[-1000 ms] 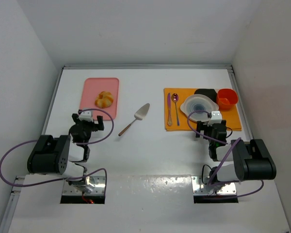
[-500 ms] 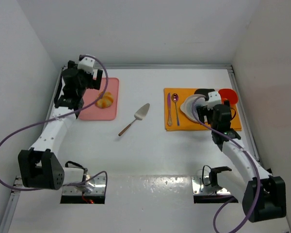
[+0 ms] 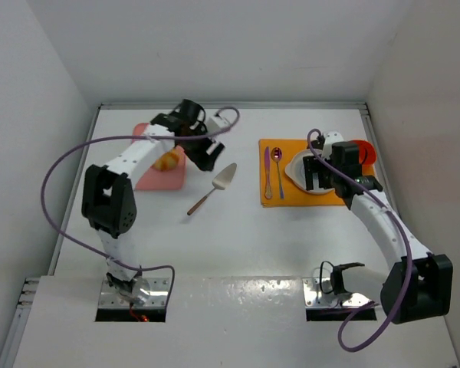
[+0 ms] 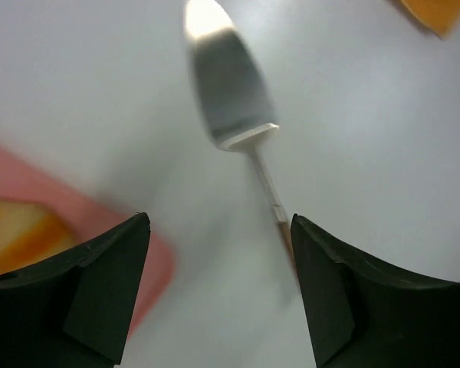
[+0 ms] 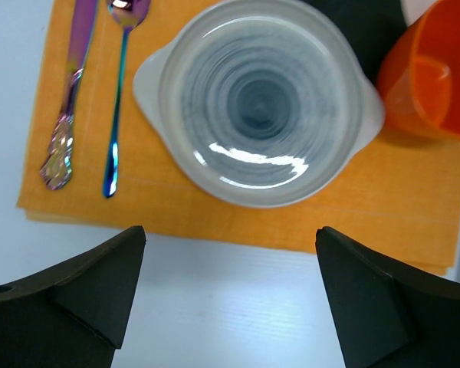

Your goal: Place the bread

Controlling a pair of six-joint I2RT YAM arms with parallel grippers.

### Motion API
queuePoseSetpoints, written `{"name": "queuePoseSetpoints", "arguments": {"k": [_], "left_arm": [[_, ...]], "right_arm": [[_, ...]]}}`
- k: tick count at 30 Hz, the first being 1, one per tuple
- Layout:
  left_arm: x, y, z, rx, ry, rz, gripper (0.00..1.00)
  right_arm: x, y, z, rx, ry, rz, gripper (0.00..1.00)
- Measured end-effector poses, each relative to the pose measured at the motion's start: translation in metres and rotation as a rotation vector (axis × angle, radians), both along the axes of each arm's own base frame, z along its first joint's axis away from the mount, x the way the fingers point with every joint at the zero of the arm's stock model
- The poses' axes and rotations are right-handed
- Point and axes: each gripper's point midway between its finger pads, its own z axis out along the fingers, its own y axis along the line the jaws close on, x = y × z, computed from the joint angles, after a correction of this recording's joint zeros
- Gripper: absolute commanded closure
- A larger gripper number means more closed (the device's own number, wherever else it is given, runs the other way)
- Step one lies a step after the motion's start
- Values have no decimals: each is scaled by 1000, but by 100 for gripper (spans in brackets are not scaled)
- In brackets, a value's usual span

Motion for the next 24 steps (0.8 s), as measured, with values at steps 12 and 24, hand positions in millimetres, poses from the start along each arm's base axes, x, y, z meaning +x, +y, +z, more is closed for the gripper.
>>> {"name": "queuePoseSetpoints", "arguments": {"k": [12, 24], "left_arm": [[-80, -19, -113, 210, 335, -99, 25], [-103, -2, -149, 253, 401, -43, 68]], "right_arm": [[-52, 31, -30, 64, 123, 43, 6], [-83, 24, -37, 77, 113, 8, 6]]}}
